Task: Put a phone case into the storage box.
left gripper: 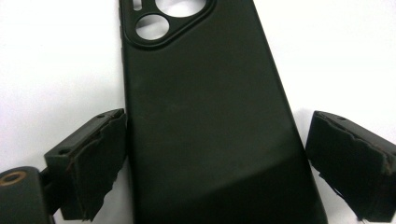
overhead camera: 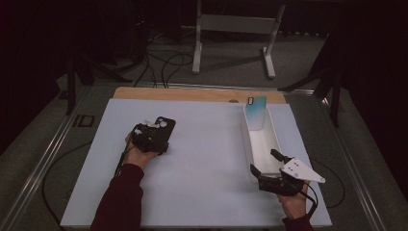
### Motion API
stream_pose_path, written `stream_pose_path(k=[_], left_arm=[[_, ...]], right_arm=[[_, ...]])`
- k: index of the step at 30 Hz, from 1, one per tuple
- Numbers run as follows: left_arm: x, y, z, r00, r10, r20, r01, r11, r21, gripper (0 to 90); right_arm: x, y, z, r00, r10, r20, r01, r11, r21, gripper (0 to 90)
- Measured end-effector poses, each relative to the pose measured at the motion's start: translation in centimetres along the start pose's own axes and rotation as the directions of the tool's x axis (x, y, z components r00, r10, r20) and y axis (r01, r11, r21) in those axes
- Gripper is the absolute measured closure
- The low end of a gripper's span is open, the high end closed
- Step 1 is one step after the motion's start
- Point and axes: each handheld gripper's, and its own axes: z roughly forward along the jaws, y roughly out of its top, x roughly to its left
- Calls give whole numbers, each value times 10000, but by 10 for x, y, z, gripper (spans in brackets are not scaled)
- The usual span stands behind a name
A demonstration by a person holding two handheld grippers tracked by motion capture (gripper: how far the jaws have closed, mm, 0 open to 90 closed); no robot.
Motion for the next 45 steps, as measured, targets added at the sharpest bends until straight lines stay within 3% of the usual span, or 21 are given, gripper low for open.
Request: stream_pose_path(k=[11,16,17,20,25,32,45], left_arm=[[-1,1,-3,9999,75,-98,-73,9998,207,120],[-4,0,-6,9990,448,18,-448,9981,421,131],[-7,-1,-8,9970,767,100,-771,9957,522,131],[-13,-3,-11,9937,1087,260,-1102,9917,655,133],[-22,-8,-16,9848,1627,610,-1672,9828,787,134],[-27,-15,-23,9734,2041,1037,-2143,9718,985,135],[-37,-24,-36,9369,3037,1733,-3313,9295,1622,135]], right_arm=[[0,0,0,10000,4,8,-4,10000,4,109],[1,0,0,10000,-1,-16,1,10000,19,109],[1,0,0,10000,0,-19,0,10000,24,109],[1,0,0,10000,-21,-10,21,10000,59,110],[1,0,0,10000,-35,-37,36,10000,54,111],[1,0,0,10000,-59,-51,59,10000,32,111],[1,1,-1,10000,-51,-45,51,10000,22,111]])
